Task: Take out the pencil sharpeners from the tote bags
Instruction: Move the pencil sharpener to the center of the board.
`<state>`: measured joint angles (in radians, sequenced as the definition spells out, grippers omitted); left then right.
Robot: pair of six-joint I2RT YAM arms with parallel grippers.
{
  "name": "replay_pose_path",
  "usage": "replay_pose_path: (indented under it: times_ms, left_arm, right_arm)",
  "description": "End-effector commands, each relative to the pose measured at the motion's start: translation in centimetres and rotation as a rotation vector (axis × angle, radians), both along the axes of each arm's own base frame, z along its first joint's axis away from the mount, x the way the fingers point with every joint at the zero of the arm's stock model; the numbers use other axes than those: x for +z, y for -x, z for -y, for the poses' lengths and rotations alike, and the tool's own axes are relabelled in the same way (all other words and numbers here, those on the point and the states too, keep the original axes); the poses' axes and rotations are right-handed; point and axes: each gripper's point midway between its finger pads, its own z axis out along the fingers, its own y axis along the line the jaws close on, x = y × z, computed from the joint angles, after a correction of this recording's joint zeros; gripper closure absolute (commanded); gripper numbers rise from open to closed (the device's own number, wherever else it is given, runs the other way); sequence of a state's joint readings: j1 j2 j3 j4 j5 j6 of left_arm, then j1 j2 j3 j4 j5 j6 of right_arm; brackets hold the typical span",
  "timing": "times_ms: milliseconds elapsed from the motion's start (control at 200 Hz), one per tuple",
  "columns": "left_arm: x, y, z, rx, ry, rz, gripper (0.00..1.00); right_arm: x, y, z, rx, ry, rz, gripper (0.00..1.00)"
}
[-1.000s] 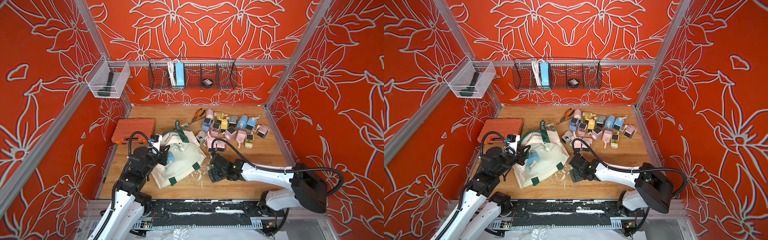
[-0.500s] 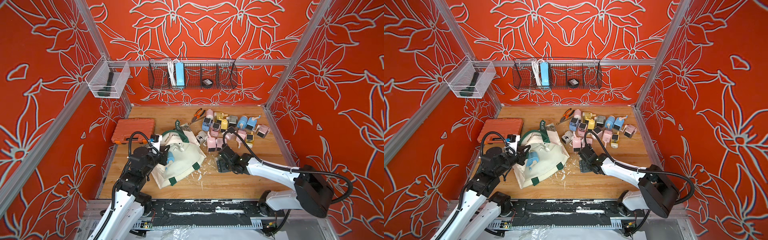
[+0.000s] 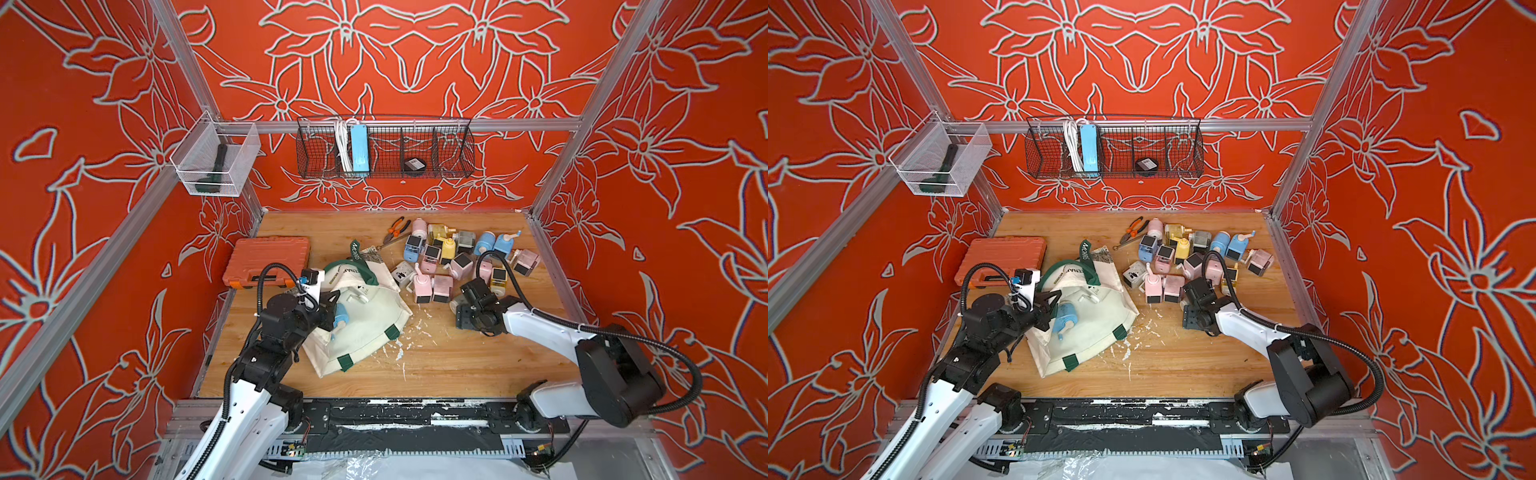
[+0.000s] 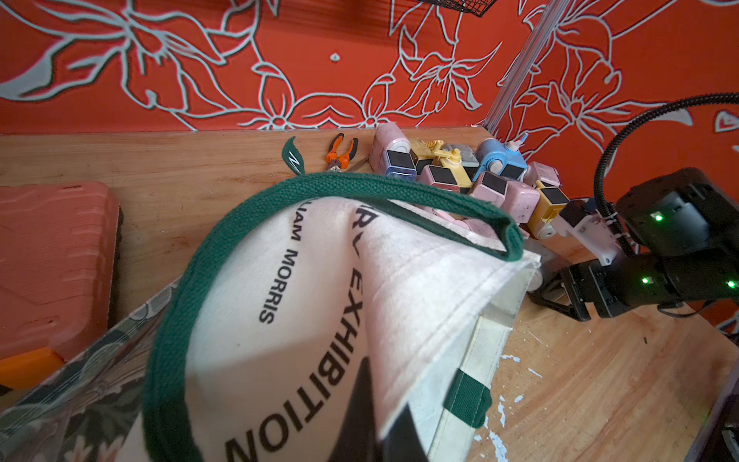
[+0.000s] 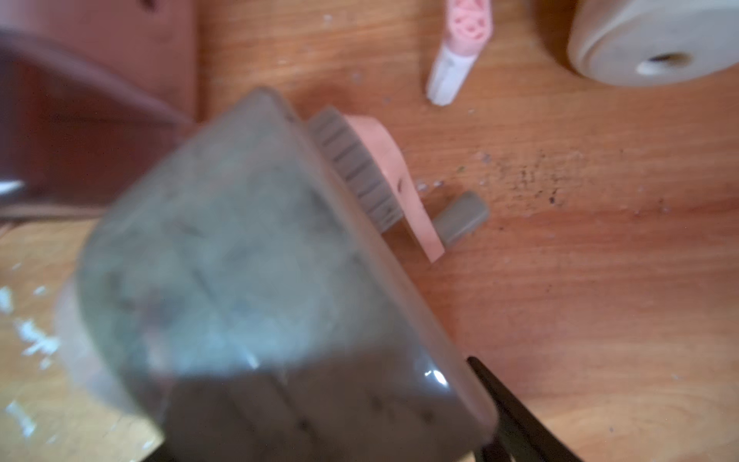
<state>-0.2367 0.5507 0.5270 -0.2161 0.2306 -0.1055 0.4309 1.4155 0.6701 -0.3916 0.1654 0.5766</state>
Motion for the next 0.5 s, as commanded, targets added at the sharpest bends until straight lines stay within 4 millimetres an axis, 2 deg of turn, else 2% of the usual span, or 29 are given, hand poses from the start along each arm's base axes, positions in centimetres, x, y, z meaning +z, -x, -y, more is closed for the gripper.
replay_pose_path:
  times_ms: [0, 205, 365, 495]
  left_arm:
    - [0.5, 0.0, 0.1, -0.008, 0.011, 0.026, 1.0]
    - [0.3, -0.1, 0.2, -0.011, 0.01, 0.019, 1.0]
    - [0.4, 0.0, 0.2, -0.008, 0.012, 0.023, 1.0]
    - [0.4, 0.0, 0.2, -0.007, 0.011, 0.024, 1.0]
  right_arm:
    - [0.6, -1.8, -0.2, -0.037, -0.044, 0.019, 0.2]
    - [0.4, -3.8, -0.4, -0.057, -0.066, 0.026, 0.2]
    - [1.2, -4.9, -0.5, -0.08, -0.077, 0.049, 0.2]
    - [2.5, -5.0, -0.9, -0.045, -0.09, 0.059, 0.12]
